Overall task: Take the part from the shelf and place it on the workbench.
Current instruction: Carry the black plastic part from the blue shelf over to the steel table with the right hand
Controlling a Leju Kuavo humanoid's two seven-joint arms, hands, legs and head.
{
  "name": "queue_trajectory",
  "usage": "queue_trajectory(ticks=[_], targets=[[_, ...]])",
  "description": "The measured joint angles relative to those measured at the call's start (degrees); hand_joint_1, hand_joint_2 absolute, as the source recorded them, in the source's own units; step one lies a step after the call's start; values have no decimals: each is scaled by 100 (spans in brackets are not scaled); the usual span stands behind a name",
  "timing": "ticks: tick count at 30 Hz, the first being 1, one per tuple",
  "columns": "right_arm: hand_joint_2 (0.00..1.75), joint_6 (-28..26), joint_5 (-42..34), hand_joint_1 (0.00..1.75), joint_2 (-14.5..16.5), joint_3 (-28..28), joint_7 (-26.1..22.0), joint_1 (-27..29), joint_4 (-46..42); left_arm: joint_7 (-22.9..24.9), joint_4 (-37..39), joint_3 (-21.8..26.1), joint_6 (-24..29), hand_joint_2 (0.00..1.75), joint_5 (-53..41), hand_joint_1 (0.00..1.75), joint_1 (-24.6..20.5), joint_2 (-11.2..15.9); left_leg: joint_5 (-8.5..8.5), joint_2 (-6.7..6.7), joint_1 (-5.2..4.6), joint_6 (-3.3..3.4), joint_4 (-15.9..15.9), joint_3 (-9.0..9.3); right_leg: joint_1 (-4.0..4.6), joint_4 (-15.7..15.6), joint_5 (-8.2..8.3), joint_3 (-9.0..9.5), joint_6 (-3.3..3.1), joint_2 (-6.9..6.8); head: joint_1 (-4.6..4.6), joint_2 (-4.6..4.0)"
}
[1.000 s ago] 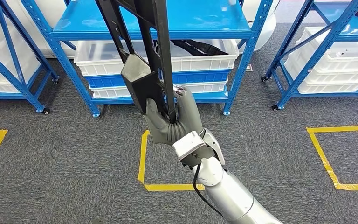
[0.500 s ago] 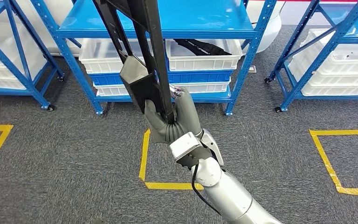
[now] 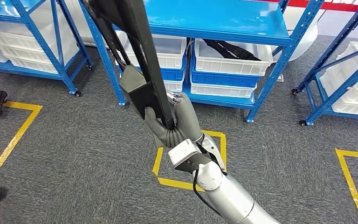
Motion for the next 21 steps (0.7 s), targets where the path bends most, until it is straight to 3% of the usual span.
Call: queue_trajectory(ticks=[2,4,5,7,9,10,11,14,15,17,18,19,21], targets=[[175,34,19,175,-10,12,-5,2,-4,0,1,3,-2,175,0,0,22,1,54,-88,13,-83,-32,-30,22,-36,39,16,-78,-90,1,0],[175,68,27,175,-14,23,-9,3,-14,0,2,8,-2,175,1,0,52,7,-11,35,13,-139,65,-94,5,-75,91,28,-161,-206,-12,0],[175,80,27,175,-15,28,-12,7,-23,-1,2,11,-2,175,9,0,57,9,-143,173,7,-154,265,-183,-10,-96,110,34,-200,-273,-26,0],[175,97,27,175,-28,33,-16,31,-34,-15,2,35,-10,175,61,0,55,9,-537,445,9,-183,963,-482,4,-100,118,33,-242,-413,-45,0],[175,104,28,175,-49,36,-15,76,-42,-56,2,105,-69,175,185,0,55,8,-746,519,20,-208,1514,-703,23,-96,117,25,-248,-565,-46,0],[175,107,28,175,-58,38,-14,99,-48,-84,2,155,-120,175,256,0,57,9,-702,538,21,-213,1501,-666,27,-95,116,22,-247,-639,-49,0],[175,112,28,175,-65,40,-14,117,-57,-111,2,204,-182,175,309,0,59,12,-575,571,22,-212,1278,-522,28,-94,114,24,-246,-709,-49,0],[175,135,28,175,-80,48,-14,134,-108,-170,1,304,-382,175,382,0,38,26,-206,869,-14,-168,252,69,81,-73,85,24,-205,-876,-45,0],[175,148,28,175,-86,52,-14,138,-128,-186,1,328,-452,175,396,0,30,29,-173,925,-31,-136,92,144,108,-66,76,22,-182,-924,-34,0],[175,177,28,175,-99,66,-15,156,-159,-214,2,372,-568,175,409,0,35,34,-158,827,-48,-58,38,124,135,-70,68,24,-142,-1035,-14,0],[175,187,28,175,-103,72,-16,167,-174,-221,2,388,-609,175,411,0,45,38,-142,762,-41,-24,29,112,125,-56,51,9,-117,-1035,-10,0],[175,192,28,175,-107,80,-17,175,-189,-226,2,404,-638,175,414,0,54,44,-124,695,-29,11,20,101,109,13,-2,-28,-100,-951,-9,0],[175,194,28,175,-132,87,-19,197,-222,-231,2,424,-678,175,414,0,54,55,-85,561,0,76,8,74,75,490,-257,-255,-99,-635,-1,0]])
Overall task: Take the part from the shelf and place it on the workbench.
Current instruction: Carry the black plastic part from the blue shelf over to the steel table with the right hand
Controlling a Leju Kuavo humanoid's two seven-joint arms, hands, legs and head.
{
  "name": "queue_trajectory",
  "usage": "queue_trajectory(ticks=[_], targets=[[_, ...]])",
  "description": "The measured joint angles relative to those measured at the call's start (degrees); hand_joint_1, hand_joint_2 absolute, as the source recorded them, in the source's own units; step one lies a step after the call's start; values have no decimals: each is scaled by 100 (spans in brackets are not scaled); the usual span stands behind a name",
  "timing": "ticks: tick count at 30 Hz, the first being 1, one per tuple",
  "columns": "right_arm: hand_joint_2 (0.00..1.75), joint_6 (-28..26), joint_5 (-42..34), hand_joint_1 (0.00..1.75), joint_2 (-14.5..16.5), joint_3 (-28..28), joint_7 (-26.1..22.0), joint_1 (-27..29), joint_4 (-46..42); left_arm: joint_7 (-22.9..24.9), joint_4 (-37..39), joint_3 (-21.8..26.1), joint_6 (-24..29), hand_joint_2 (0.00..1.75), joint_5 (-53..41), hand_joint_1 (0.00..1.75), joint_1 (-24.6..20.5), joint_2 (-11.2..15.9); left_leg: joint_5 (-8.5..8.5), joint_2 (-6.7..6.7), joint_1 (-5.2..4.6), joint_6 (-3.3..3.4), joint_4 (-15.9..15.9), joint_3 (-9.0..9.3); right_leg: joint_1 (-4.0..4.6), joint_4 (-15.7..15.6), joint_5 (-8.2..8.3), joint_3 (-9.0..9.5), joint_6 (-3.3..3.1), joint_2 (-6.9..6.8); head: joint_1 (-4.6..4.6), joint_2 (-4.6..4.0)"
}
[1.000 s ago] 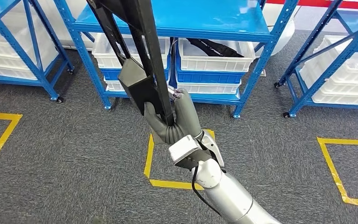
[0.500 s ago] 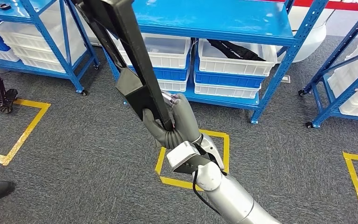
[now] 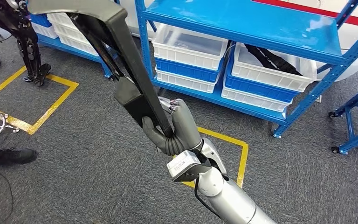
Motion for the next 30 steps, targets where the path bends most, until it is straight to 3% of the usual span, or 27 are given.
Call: queue_trajectory(ticks=[2,3,4,5,7,9,10,11,12,14,16,18,19,20,21,23,24,25,27,28,30], targets=[[175,-1,-1,175,-45,1,-2,59,-17,-4,0,6,-25,175,-3,0,-4,10,29,-165,-1,43,0,-44,-14,787,-315,-368,-27,209,3,0],[175,-1,-1,175,-70,-1,-2,97,-22,-5,0,7,-30,175,-6,0,1,15,43,-257,-3,54,1,-64,-15,1058,-396,-503,-20,245,3,0],[175,-2,-1,175,-91,-2,-2,131,-27,-5,0,9,-29,175,-8,0,11,19,59,-350,-4,58,1,-80,-16,1110,-383,-534,3,266,3,0],[175,-2,-1,175,-107,-2,-1,153,-34,-5,0,10,-28,175,-10,0,22,22,75,-439,-4,55,1,-91,-17,929,-286,-447,37,291,2,0],[175,-2,-2,175,-125,-3,-1,164,-61,-7,0,11,-20,175,-16,0,36,24,110,-609,-5,25,4,-108,-28,122,14,-42,81,488,2,0],[175,-2,-15,175,-134,-5,-3,168,-94,-9,0,10,30,175,-56,0,38,21,143,-740,-12,-24,6,-129,-26,-440,191,245,50,667,0,0],[175,-2,-25,175,-140,-8,-3,170,-103,-5,0,10,71,175,-79,0,48,21,162,-792,-10,-55,1,-142,-14,-517,212,289,16,692,-4,0],[175,-2,-34,175,-145,-11,-4,172,-109,4,1,10,117,175,-96,0,65,23,186,-845,-5,-94,-14,-156,1,-521,237,301,-20,629,-3,0],[175,-2,-39,175,-148,-15,-4,172,-116,17,2,11,155,175,-100,0,84,26,200,-841,4,-122,-16,-175,-7,-539,266,316,-60,568,-4,0],[175,-3,-41,175,-146,-21,-5,179,-140,42,4,14,199,175,-98,0,107,28,81,-559,-15,-167,148,-268,-30,-590,319,331,-137,432,-23,0],[175,-5,-42,175,-153,-32,-8,194,-165,50,6,14,213,175,-98,0,100,25,-274,-175,-19,-199,719,-514,-27,-611,334,337,-175,275,-45,0],[175,-7,-42,175,-175,-45,-8,219,-172,51,7,13,204,175,-98,0,92,18,-569,-59,12,-242,1370,-785,-12,-608,330,333,-183,100,-51,0],[175,-7,-40,175,-184,-49,-8,233,-172,55,8,12,193,175,-98,0,94,16,-587,-39,25,-260,1489,-818,-10,-607,328,330,-183,14,-54,0],[175,-7,-39,175,-189,-51,-8,244,-172,60,9,13,181,175,-98,0,99,14,-507,-11,36,-275,1392,-737,-12,-605,326,329,-180,-71,-56,0],[175,-8,-37,175,-190,-52,-8,251,-173,72,9,13,169,175,-102,0,102,15,-355,52,45,-282,1089,-548,-14,-602,318,334,-172,-149,-56,0],[175,-9,-34,175,-191,-58,-10,251,-181,100,9,14,149,175,-134,0,98,13,-117,315,29,-269,358,-128,16,-586,289,338,-130,-284,-56,0],[175,-10,-31,175,-192,-62,-12,251,-187,113,9,13,144,175,-158,0,94,12,-64,397,10,-244,135,-10,38,-577,273,340,-104,-337,-46,0],[175,-11,-26,175,-193,-65,-15,250,-196,123,9,13,155,175,-179,0,96,11,-62,423,-15,-215,45,24,60,-571,260,340,-79,-391,-34,0],[175,-14,-12,175,-193,-67,-21,247,-214,144,11,13,205,175,-199,0,106,13,-36,263,-37,-140,30,-4,61,-567,241,345,-35,-489,-15,0],[175,-14,-6,175,-193,-67,-23,245,-224,154,13,13,224,175,-201,0,111,14,-21,186,-31,-106,18,-13,48,-529,205,326,-11,-435,-13,0],[175,-16,1,175,-198,-71,-29,246,-253,169,13,15,208,175,-199,0,102,19,18,41,1,-27,-2,-24,9,-163,7,152,4,-117,-8,0]])
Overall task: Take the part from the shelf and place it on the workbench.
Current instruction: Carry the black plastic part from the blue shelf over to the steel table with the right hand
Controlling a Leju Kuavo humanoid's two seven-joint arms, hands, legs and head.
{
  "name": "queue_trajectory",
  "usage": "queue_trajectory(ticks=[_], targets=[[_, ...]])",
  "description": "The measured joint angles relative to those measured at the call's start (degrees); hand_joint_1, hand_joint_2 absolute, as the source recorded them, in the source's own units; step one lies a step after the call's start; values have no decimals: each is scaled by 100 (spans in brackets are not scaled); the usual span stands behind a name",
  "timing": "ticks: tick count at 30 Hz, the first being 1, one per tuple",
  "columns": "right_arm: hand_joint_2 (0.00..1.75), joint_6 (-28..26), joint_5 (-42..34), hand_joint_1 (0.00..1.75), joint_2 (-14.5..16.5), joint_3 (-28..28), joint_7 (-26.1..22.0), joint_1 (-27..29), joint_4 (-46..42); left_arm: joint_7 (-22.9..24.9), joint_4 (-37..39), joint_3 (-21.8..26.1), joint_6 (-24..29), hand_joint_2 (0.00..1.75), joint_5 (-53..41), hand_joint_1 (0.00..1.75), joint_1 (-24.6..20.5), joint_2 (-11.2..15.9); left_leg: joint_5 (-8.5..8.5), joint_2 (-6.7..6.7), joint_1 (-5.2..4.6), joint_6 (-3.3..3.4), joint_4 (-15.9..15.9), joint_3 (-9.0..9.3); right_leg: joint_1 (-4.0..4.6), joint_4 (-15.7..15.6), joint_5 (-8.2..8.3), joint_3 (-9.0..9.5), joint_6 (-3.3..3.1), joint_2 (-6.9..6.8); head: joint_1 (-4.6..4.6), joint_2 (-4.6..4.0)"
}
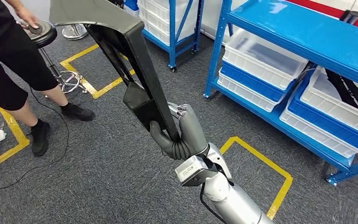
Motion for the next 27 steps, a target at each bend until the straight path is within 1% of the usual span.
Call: queue_trajectory(ticks=[1,2,3,4,5,6,7,8,9,10,11,12,13,14,15,16,17,18,19,20,21,22,23,24,25,26,27], targets=[[175,-1,1,175,-10,-2,-2,3,-9,4,0,1,-23,175,1,0,-7,2,12,-74,7,26,-1,-14,-20,343,-152,-166,-15,188,3,0],[175,-1,2,175,-25,-4,-3,12,-16,6,0,1,-48,175,1,0,-14,4,24,-155,9,49,-1,-30,-32,748,-306,-364,-30,298,3,0],[175,-2,2,175,-41,-5,-3,24,-16,5,0,1,-65,175,1,0,-18,5,34,-249,8,60,-1,-46,-39,1091,-412,-543,-29,350,4,0],[175,-2,2,175,-55,-6,-3,36,-16,5,0,1,-75,175,0,0,-16,5,45,-343,8,65,-1,-59,-43,1256,-440,-639,-9,369,5,0],[175,-2,3,175,-64,-6,-3,46,-16,2,1,1,-81,175,-2,0,-10,5,57,-438,8,63,-1,-67,-49,1218,-386,-634,27,383,5,0],[175,-2,6,175,-69,-6,-3,50,-16,-3,1,1,-82,175,-4,0,-2,3,71,-530,10,52,-1,-72,-59,945,-255,-506,71,416,5,0],[175,-2,11,175,-71,-6,-3,50,-18,-8,2,1,-83,175,-13,0,3,1,85,-617,13,34,0,-75,-79,540,-98,-300,110,520,7,0],[175,-2,21,175,-71,-5,-4,52,-21,-8,2,1,-81,175,-31,0,6,-2,98,-701,5,10,7,-83,-91,151,34,-104,126,643,5,0],[175,-2,32,175,-72,-5,-7,56,-25,-4,2,0,-75,175,-52,0,6,-3,114,-774,0,-18,12,-95,-101,-136,127,37,121,737,3,0],[175,-2,39,175,-72,-3,-11,60,-29,8,2,-1,-68,175,-78,0,10,-2,133,-836,-3,-51,10,-111,-99,-284,173,118,100,797,-1,0],[175,-2,45,175,-72,-2,-15,63,-32,21,3,-1,-59,175,-98,0,21,-1,155,-894,-3,-89,1,-127,-80,-315,191,136,65,768,-3,0],[175,-2,47,175,-70,-1,-17,64,-33,30,5,-1,-52,175,-108,0,39,2,181,-948,10,-128,-17,-143,-77,-323,215,142,29,700,-4,0],[175,-2,49,175,-63,1,-19,62,-34,38,7,-1,-50,175,-113,0,58,6,184,-931,15,-156,-10,-162,-81,-335,240,156,-9,634,-5,0],[175,-2,52,175,-52,1,-20,62,-36,43,9,-2,-55,175,-113,0,73,9,128,-809,5,-177,65,-202,-89,-350,262,157,-44,562,-18,0],[175,-2,55,175,-42,1,-21,63,-41,46,10,-2,-63,175,-113,0,77,11,1,-627,-6,-191,250,-282,-99,-367,280,157,-84,487,-37,0],[175,-3,57,175,-38,1,-22,65,-44,48,11,-3,-72,175,-113,0,75,11,-186,-404,-13,-198,547,-404,-93,-373,289,157,-112,407,-54,0],[175,-3,59,175,-39,1,-23,70,-47,49,13,-4,-80,175,-115,0,69,8,-388,-234,-15,-210,908,-555,-76,-373,289,152,-132,323,-71,0],[175,-4,59,175,-45,1,-23,76,-49,50,13,-4,-81,175,-116,0,62,6,-542,-149,-4,-221,1241,-691,-60,-372,289,148,-150,235,-76,0],[175,-4,60,175,-51,2,-23,84,-48,58,13,-5,-83,175,-119,0,58,5,-618,-105,5,-229,1453,-768,-48,-372,287,143,-154,146,-74,0],[175,-4,61,175,-53,3,-23,90,-48,79,13,-5,-90,175,-125,0,57,5,-598,-78,12,-235,1479,-750,-42,-371,283,139,-158,61,-78,0],[175,-4,63,175,-53,4,-23,95,-48,114,13,-5,-106,175,-136,0,58,6,-503,-43,17,-238,1327,-640,-41,-370,281,138,-159,-14,-79,0],[175,-3,65,175,-51,6,-23,95,-49,171,13,-6,-123,175,-157,0,59,9,-350,41,19,-236,989,-427,-41,-368,274,142,-153,-87,-80,0],[175,-1,67,175,-47,7,-23,94,-50,241,13,-8,-138,175,-189,0,56,9,-239,173,-1,-227,630,-210,-24,-365,263,145,-139,-153,-82,0],[175,3,70,175,-43,8,-23,90,-52,308,13,-11,-148,175,-224,0,51,9,-156,269,-20,-199,335,-47,-2,-358,250,147,-118,-214,-73,0],[175,8,75,175,-38,10,-23,87,-56,366,13,-14,-152,175,-257,0,45,9,-116,335,-41,-167,135,56,19,-353,240,150,-94,-271,-63,0],[175,13,80,175,-34,13,-23,85,-60,401,13,-16,-160,175,-279,0,42,7,-127,325,-69,-131,85,61,38,-355,236,151,-71,-327,-52,0],[175,16,85,175,-29,17,-23,81,-63,416,13,-16,-174,175,-290,0,44,7,-107,242,-75,-89,69,43,38,-358,234,157,-49,-388,-44,0]])
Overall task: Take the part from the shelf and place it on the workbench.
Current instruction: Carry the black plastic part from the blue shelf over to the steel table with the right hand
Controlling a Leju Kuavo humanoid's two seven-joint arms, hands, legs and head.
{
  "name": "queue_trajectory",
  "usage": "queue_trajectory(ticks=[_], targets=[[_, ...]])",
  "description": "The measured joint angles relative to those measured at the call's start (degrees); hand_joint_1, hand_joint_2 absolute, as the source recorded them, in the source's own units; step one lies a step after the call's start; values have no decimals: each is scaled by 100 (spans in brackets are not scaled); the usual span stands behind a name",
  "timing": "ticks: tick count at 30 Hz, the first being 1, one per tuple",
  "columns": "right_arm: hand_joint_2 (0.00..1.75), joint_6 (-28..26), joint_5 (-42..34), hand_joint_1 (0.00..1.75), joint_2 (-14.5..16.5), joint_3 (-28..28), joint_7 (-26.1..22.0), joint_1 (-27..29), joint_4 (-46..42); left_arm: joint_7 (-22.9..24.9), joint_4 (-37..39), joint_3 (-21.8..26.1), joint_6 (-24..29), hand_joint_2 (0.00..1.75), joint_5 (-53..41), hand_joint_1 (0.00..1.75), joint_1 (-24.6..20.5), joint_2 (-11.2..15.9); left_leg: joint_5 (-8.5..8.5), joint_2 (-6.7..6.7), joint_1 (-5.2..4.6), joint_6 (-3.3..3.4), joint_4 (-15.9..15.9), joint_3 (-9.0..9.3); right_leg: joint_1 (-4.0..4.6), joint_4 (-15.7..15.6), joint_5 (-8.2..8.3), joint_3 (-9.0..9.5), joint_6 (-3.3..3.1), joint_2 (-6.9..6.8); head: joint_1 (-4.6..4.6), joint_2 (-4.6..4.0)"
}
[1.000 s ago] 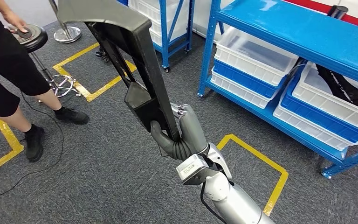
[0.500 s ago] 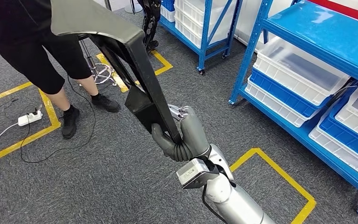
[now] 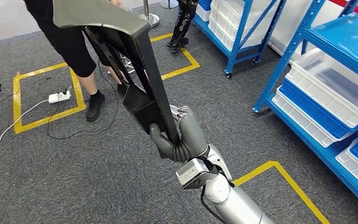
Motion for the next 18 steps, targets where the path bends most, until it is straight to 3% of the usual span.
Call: queue_trajectory(ticks=[1,3,5,7,8,9,10,11,13,14,16,17,18], targets=[[175,1,5,175,8,3,1,-4,-6,1,1,0,-23,175,-4,0,3,-3,16,-73,8,37,-16,-5,-11,9,-14,-12,31,5,1,0],[175,2,12,175,23,8,-2,-14,-21,-38,-1,0,-64,175,-3,0,4,-5,57,-216,43,113,-50,-9,-41,208,-140,-105,71,275,4,0],[175,2,20,175,8,9,-9,-2,-38,-103,-3,1,-76,175,-2,0,-15,-1,89,-367,67,169,-60,-30,-70,858,-436,-410,52,642,17,0],[175,2,41,175,-27,13,-14,47,-44,-150,-4,1,-67,175,-5,0,-29,2,115,-550,71,198,-60,-63,-80,1573,-681,-772,47,750,22,0],[175,2,58,175,-42,19,-17,78,-44,-168,-4,1,-58,175,-7,0,-27,3,127,-645,72,201,-60,-74,-86,1686,-686,-839,74,765,23,0],[175,2,74,175,-52,28,-22,102,-44,-187,-4,2,-48,175,-9,0,-21,2,139,-739,73,194,-60,-80,-95,1556,-598,-786,116,782,22,0],[175,1,88,175,-60,37,-29,117,-45,-206,-4,2,-37,175,-9,0,-15,0,152,-833,75,179,-60,-83,-109,1212,-441,-620,163,828,22,0],[175,-1,100,175,-65,44,-37,122,-50,-220,-4,2,-24,175,-9,0,-11,-4,167,-921,77,158,-59,-88,-133,767,-281,-401,199,968,24,0],[175,-2,115,175,-71,55,-51,126,-63,-227,-4,2,8,175,-9,0,-10,-10,197,-1066,64,102,-55,-114,-147,132,-69,-84,188,1211,21,0],[175,-2,119,175,-74,59,-57,128,-69,-224,-3,2,22,175,-12,0,-4,-11,217,-1122,63,67,-61,-134,-138,26,-37,-30,155,1273,19,0],[175,-2,121,175,-72,64,-66,132,-76,-215,-2,3,40,175,-17,0,22,-4,270,-1231,78,-15,-93,-171,-124,9,12,-14,71,1144,19,0],[175,-2,121,175,-65,64,-67,131,-78,-210,-1,3,41,175,-20,0,36,-2,259,-1179,73,-47,-73,-200,-133,-8,38,-11,29,1070,16,0],[175,-2,121,175,-55,64,-69,131,-80,-204,-1,4,42,175,-20,0,43,-1,183,-1032,63,-72,31,-258,-148,-27,60,-8,-14,986,-4,0]])
